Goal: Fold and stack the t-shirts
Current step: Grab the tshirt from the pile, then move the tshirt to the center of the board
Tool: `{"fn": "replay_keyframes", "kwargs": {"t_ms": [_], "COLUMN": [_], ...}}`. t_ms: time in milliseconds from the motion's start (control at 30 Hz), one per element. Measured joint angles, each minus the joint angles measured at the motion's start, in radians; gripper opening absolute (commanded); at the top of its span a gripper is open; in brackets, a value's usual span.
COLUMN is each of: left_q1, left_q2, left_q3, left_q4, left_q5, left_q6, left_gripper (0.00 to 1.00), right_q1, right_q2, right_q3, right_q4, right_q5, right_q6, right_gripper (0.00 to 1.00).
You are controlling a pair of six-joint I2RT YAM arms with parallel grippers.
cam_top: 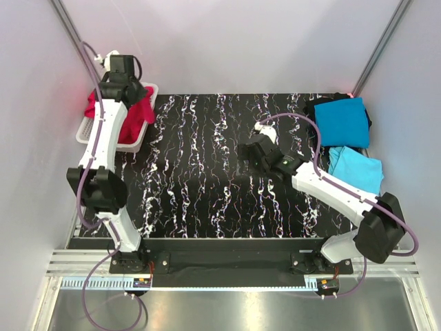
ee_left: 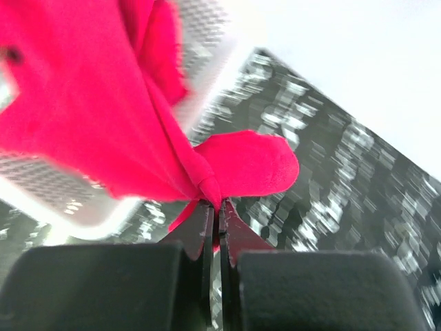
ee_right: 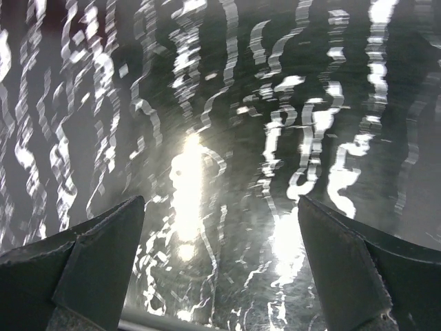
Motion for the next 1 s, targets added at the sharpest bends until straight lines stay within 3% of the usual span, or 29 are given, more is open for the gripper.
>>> {"fn": "replay_keyframes", "kwargs": {"t_ms": [267, 567, 833, 867, 900, 933, 967, 1000], "left_q1": [-0.185, -0.416, -0.586, -0.611, -0.641, -0.660, -0.677, -0.688], "left_q2": [-0.209, -0.446, -0.489, -0.489, -0.489, -0.488, -0.487, -0.487], "left_q3": [-0.084, -0.176, -0.265, -0.282, -0.296, -0.307, -0.320, -0.334], "left_q4": [-0.020, -0.028, -0.029, -0.030, -0.032, -0.035, -0.034, -0.033], "left_q5": [0.121, 0.273, 0.404, 0.417, 0.421, 0.423, 0.425, 0.414], "left_q6": [0.108, 0.198, 0.255, 0.266, 0.275, 0.290, 0.301, 0.300], "left_gripper": [0.00, 0.00, 0.00, 0.09, 0.30, 0.75, 0.90, 0.99], "right_q1": [-0.064, -0.129, -0.196, -0.201, -0.205, -0.208, -0.210, -0.211], "right_q2": [-0.020, -0.020, -0.020, -0.020, -0.020, -0.020, -0.020, -0.020], "right_q3": [0.055, 0.066, 0.066, 0.066, 0.066, 0.066, 0.066, 0.066], "right_q4": [-0.126, -0.181, -0.200, -0.200, -0.200, -0.200, -0.200, -0.200], "right_q5": [0.179, 0.238, 0.248, 0.248, 0.248, 0.248, 0.247, 0.247], "right_q6": [0.094, 0.164, 0.189, 0.190, 0.189, 0.189, 0.189, 0.189], "right_gripper": [1.00, 1.00, 1.00, 1.00, 1.00, 1.00, 1.00, 1.00]}}
